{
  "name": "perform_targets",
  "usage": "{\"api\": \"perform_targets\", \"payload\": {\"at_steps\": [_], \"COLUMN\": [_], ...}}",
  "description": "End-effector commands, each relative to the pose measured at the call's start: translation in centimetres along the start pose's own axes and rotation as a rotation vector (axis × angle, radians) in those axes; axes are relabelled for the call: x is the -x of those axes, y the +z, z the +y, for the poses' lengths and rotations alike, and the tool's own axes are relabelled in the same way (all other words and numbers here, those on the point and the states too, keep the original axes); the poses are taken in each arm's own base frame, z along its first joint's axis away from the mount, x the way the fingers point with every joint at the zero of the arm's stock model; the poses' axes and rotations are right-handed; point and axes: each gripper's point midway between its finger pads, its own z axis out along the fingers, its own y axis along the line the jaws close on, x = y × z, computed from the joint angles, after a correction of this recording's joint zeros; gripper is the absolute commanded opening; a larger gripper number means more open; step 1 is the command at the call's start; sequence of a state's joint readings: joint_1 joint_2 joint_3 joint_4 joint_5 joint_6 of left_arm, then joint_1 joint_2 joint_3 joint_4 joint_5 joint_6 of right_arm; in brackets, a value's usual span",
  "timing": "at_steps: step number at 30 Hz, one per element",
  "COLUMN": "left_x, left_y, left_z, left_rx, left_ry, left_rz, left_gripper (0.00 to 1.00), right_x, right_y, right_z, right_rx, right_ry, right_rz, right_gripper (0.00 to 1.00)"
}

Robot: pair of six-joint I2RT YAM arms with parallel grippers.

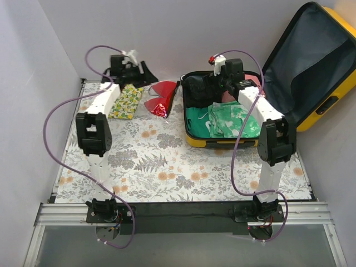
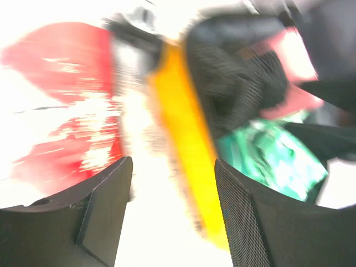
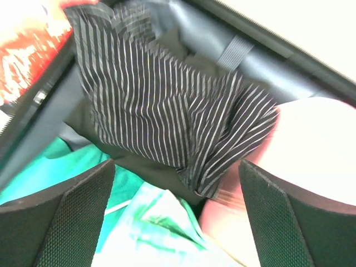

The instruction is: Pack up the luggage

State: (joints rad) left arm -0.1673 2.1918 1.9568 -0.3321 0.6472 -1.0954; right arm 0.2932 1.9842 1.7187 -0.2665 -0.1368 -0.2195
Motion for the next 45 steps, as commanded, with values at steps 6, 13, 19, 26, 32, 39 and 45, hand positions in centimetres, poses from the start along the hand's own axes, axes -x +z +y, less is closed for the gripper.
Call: {"api": "perform_targets", "payload": {"at_steps": [6, 13, 19, 26, 32, 39, 45], "left_x": [1.2, -3.3, -9.5, -22.7, -28.2, -20.3, -14.8], "left_y": [-9.9, -8.8, -10.4, -19.3, -27.4, -28.6, -30.6], "left_z": [14.3, 21.4, 24.1, 22.1, 17.9, 14.5, 13.2], "left_rx": [0.321, 0.445, 0.474, 0.345, 0.157, 0.122, 0.269], "left_ry": [0.05, 0.03, 0.12, 0.246, 0.548, 0.888, 0.266], "left_rz": [0.023, 0.183, 0.428, 0.826, 0.966, 0.635, 0.349], "left_gripper": [0.6, 0.6, 0.6, 0.59, 0.58, 0.59, 0.59], "right_x": [8.7, 9.3, 9.6, 9.4, 8.1, 3.9, 2.9], "right_y": [-6.4, -7.5, -8.5, -9.0, -9.0, -8.6, -5.8], "right_z": [1.7, 2.9, 3.9, 8.1, 14.9, 24.8, 31.9], "right_rx": [0.018, 0.034, 0.063, 0.164, 0.306, 0.515, 0.633], "right_ry": [-0.023, -0.059, -0.073, -0.105, -0.134, -0.132, -0.034], "right_rz": [-0.217, -0.236, -0.249, -0.245, -0.216, -0.114, -0.045], "right_gripper": [0.99, 0.98, 0.98, 0.98, 0.98, 0.97, 0.95]}}
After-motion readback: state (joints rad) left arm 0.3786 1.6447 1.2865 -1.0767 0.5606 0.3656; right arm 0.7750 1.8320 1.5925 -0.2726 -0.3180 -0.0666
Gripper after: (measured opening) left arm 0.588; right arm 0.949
